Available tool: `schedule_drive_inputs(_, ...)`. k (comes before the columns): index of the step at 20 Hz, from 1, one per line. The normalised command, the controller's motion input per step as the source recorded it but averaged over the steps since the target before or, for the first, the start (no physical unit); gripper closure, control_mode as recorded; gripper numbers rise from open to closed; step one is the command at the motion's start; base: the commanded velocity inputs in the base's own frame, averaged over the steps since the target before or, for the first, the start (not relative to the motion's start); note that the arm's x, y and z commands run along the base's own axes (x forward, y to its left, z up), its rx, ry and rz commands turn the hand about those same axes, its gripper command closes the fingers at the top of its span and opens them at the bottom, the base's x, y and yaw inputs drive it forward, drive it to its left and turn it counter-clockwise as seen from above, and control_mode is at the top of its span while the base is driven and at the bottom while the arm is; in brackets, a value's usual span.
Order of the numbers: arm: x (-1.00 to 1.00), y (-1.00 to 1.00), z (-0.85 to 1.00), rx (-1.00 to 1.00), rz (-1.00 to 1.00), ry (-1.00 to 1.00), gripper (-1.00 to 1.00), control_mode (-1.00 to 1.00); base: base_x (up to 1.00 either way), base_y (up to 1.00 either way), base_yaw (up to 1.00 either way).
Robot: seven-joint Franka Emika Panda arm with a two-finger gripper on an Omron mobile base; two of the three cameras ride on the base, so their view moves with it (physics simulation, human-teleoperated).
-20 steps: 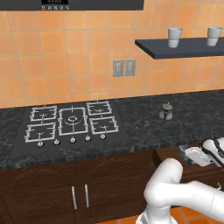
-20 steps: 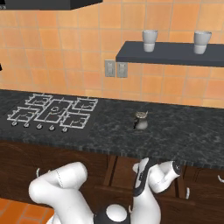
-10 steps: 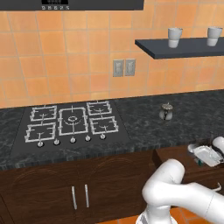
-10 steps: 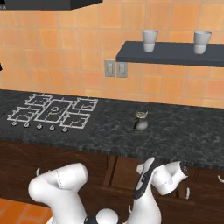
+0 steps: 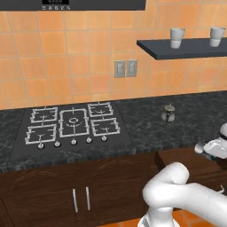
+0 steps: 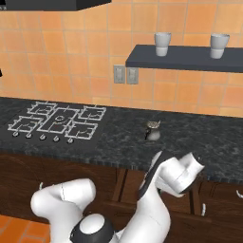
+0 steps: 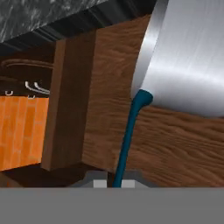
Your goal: Pick the measuring cup from the drawer and place it on the counter.
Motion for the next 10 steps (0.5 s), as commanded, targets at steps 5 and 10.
schedule_drive_inputs(5,-0.93,0.00,0.53,-0.20,0.41,0.09,1.00,-1.00,0.00,0.00,0.00)
schedule_drive_inputs(10,-0.41,0.00,1.00,-0.02,0.36,-0.09,1.00,-1.00,0.00,0.00,0.00)
